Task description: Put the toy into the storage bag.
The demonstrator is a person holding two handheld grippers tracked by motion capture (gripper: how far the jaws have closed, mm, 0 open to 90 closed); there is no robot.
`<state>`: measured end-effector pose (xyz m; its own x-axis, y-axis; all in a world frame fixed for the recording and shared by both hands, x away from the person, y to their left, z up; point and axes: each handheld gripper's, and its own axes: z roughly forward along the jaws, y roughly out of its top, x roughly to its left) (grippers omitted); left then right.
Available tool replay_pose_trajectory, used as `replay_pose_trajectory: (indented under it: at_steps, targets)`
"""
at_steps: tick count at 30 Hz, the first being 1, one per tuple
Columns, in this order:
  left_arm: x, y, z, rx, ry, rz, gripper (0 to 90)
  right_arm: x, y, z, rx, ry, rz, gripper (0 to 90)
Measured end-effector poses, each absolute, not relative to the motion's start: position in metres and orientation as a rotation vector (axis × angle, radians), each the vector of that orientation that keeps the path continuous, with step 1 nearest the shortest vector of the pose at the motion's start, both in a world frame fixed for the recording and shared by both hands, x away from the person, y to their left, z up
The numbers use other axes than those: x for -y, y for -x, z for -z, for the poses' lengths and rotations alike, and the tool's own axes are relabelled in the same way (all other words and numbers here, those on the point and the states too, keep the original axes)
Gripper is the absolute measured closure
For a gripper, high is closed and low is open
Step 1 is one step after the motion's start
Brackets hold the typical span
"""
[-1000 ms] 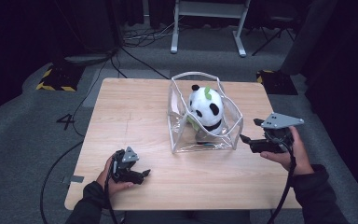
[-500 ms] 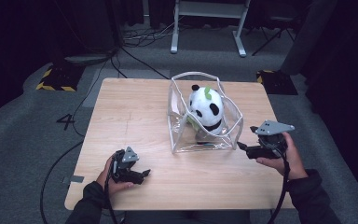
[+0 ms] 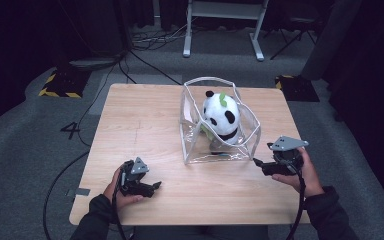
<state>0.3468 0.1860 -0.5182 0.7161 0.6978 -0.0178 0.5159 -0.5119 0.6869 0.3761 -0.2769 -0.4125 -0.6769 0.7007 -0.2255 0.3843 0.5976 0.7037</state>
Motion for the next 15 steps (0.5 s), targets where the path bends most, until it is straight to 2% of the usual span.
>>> replay_pose_trajectory:
  at_steps: [15]
  targets:
    - [-0.186,-0.347,0.518,-0.916,-2.229,-0.342,14.7,0.286,-0.377,0.444,-2.374,-0.882,-0.798,24.9]
